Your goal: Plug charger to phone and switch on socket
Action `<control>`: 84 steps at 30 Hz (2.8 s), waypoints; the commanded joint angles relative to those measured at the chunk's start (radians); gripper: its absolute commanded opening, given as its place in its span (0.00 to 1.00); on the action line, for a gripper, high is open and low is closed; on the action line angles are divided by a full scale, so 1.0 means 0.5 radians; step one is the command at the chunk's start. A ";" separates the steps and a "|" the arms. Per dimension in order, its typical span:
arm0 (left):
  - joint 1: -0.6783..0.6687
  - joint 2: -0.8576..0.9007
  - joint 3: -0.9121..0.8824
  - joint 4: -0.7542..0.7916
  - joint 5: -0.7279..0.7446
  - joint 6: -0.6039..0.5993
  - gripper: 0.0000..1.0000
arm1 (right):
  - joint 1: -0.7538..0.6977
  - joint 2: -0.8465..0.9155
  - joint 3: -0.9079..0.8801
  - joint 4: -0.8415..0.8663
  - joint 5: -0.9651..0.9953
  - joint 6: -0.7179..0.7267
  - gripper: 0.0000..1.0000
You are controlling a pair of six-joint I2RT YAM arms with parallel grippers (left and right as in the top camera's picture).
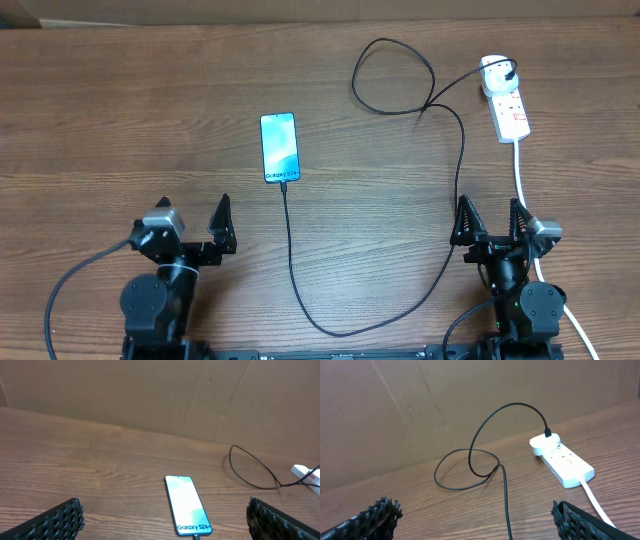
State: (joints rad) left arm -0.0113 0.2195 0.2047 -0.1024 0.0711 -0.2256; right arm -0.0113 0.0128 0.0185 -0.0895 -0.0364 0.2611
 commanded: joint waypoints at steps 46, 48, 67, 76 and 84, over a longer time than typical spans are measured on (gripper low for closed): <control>-0.002 -0.432 -0.400 0.050 -0.105 0.092 1.00 | 0.013 -0.020 -0.021 0.014 0.012 0.001 1.00; -0.002 -0.432 -0.400 0.050 -0.105 0.092 0.99 | 0.013 -0.020 -0.021 0.013 0.012 0.001 1.00; -0.002 -0.432 -0.400 0.050 -0.105 0.092 0.99 | 0.013 -0.020 -0.021 0.014 0.012 0.001 1.00; -0.002 -0.432 -0.400 0.050 -0.106 0.092 1.00 | 0.013 -0.020 -0.021 0.013 0.012 0.001 1.00; -0.002 -0.432 -0.400 0.050 -0.105 0.092 1.00 | 0.013 -0.020 -0.021 0.014 0.012 0.001 1.00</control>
State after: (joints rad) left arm -0.0113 0.0170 0.0135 -0.0811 0.0254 -0.2024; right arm -0.0113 0.0128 0.0185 -0.0895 -0.0364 0.2611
